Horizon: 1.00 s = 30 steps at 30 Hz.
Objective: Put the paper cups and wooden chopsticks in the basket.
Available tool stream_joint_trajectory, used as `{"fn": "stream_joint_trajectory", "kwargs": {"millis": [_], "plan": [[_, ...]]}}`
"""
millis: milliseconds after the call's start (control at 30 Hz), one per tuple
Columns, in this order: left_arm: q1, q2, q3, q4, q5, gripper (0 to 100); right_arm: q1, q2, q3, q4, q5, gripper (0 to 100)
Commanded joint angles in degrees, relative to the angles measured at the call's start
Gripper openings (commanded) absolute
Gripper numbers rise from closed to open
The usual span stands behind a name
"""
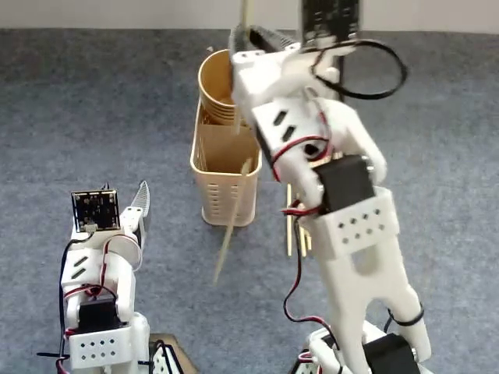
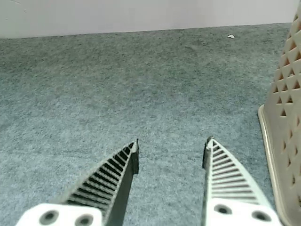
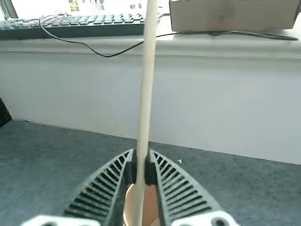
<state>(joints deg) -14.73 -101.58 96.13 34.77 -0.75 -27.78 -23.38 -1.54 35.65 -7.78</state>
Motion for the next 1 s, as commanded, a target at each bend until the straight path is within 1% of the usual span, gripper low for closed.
{"fn": "stream_joint_trajectory", "kwargs": {"millis": [0, 200, 467, 600, 667, 733, 833, 900, 967], "plan": [[0.84, -0.4, 1.1, 0.0, 0.26, 25, -0.48, -3.21, 7.52, -8.66, 1.58, 0.6], [0.84, -0.4, 1.1, 0.0, 0.26, 25, -0.31, -9.27, 20.53, -14.2, 3.96, 0.6], [0.84, -0.4, 1.1, 0.09, 0.26, 25, -0.57, -23.43, 42.51, -22.37, 4.13, 0.9], [0.92, -0.4, 1.1, 0.09, 0.26, 25, -0.57, -28.44, 50.59, -23.78, 4.22, 1.2], [0.92, -0.4, 1.1, 0.09, 0.26, 25, -0.57, -29.93, 52.7, -23.6, 6.24, 4.0], [0.92, -0.4, 1.1, 0.09, 0.26, 25, -0.66, -30.73, 53.85, -23.6, 8.35, 10.4], [0.92, -0.4, 1.1, 0.09, 0.26, 25, -0.66, -31.25, 53.58, -23.43, 8.88, 18.1], [1.01, -0.4, 1.1, 0.09, 0.26, 25, -0.66, -31.25, 53.05, -22.37, 8.97, 19.3], [1.01, -0.4, 1.1, 0.09, 0.26, 25, -0.66, -31.08, 48.31, -20.88, 9.14, 19.3]]}}
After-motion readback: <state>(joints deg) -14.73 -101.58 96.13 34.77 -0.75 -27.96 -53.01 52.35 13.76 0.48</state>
